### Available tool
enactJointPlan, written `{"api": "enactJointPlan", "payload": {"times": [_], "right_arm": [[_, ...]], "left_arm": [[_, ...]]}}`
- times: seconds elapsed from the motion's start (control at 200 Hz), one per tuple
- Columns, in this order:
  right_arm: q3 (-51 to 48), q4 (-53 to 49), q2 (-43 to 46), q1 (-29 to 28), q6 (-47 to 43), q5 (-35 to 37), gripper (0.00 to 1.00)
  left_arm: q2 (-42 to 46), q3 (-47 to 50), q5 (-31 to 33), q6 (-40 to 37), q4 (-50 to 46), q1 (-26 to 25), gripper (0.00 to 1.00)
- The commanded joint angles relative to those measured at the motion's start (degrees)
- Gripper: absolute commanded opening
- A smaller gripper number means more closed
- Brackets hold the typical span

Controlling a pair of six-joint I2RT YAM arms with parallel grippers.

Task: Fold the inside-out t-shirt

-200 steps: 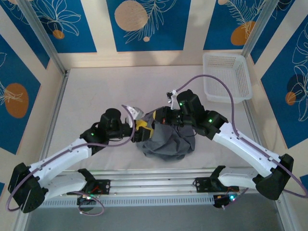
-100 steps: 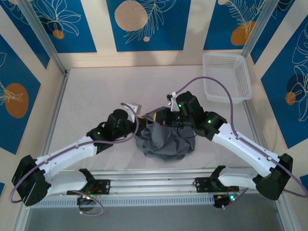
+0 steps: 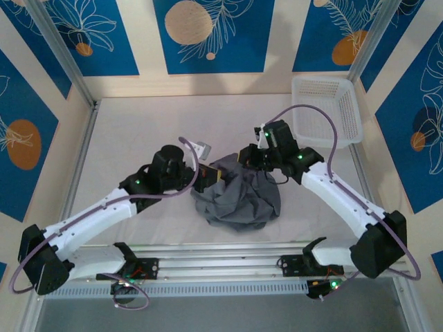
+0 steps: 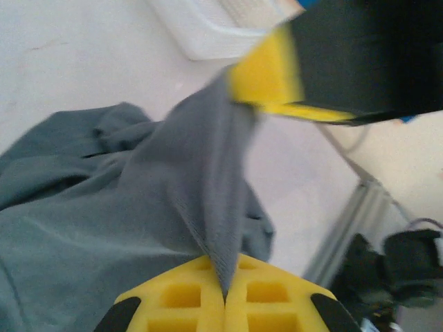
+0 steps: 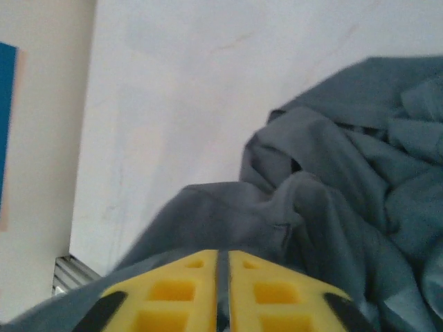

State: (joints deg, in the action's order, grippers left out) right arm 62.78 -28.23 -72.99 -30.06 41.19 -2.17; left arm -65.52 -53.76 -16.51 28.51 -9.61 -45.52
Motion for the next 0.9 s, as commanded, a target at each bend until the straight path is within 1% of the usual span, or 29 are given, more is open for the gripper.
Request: {"api": "enactJointPlan", "payload": {"times": [0.0, 0.04, 0.11, 0.225, 0.275, 0.32, 0.36, 0.415, 0.505, 0.57, 0.66, 0.71, 0.815, 0.895], "right_arm": [[-1.14, -0.11, 5.46, 0.43, -3.49, 0.82, 0.27], [-3.38, 1.62, 9.08, -0.33, -2.88, 1.30, 0.33], [-8.76, 5.53, 16.05, -2.71, -2.69, 3.52, 0.36], [-20.69, 14.71, 25.39, -10.42, -5.38, 9.17, 0.34], [-25.10, 19.30, 27.44, -14.53, -8.03, 12.05, 0.34], [-28.07, 23.22, 28.05, -18.16, -12.15, 15.68, 0.35], [-29.75, 26.06, 27.53, -20.92, -15.72, 20.42, 0.38], [-30.49, 29.66, 25.56, -23.20, -20.19, 26.83, 0.44], [-29.11, 35.12, 20.92, -24.13, -26.88, 32.23, 0.52], [-27.50, 38.80, 16.81, -24.26, -29.91, 37.29, 0.58], [-24.89, 42.36, 11.99, -24.19, -34.74, 37.52, 0.63], [-23.78, 43.14, 9.75, -24.08, -35.30, 39.65, 0.65], [-23.11, 43.00, 7.30, -22.66, -32.81, 40.71, 0.65], [-22.83, 38.92, 6.72, -20.68, -27.86, 40.42, 0.61]], "left_arm": [[-0.24, -2.17, -3.56, 0.45, -6.90, 0.59, 0.00], [-0.52, -1.89, -3.72, 0.61, -6.36, 0.77, 0.00], [-1.19, -1.80, -3.80, 0.98, -5.83, 1.14, 0.00], [-1.95, -2.18, -4.17, 1.47, -5.80, 1.64, 0.00], [-2.12, -2.52, -4.60, 1.63, -6.08, 1.93, 0.00], [-2.33, -2.88, -4.92, 1.55, -6.49, 2.09, 0.00], [-2.49, -3.15, -5.08, 1.55, -6.72, 2.19, 0.00], [-2.60, -3.37, -5.24, 1.55, -6.92, 2.38, 0.00], [-2.79, -3.72, -5.33, 1.76, -7.41, 2.45, 0.00], [-2.79, -3.47, -5.73, 2.29, -6.69, 2.50, 0.00], [-3.13, -3.29, -5.82, 2.84, -6.36, 2.51, 0.00], [-3.26, -3.21, -5.89, 3.11, -6.35, 2.54, 0.00], [-3.08, -2.84, -6.05, 3.48, -6.15, 2.54, 0.00], [-2.87, -3.01, -6.23, 3.49, -6.28, 2.54, 0.00]]}}
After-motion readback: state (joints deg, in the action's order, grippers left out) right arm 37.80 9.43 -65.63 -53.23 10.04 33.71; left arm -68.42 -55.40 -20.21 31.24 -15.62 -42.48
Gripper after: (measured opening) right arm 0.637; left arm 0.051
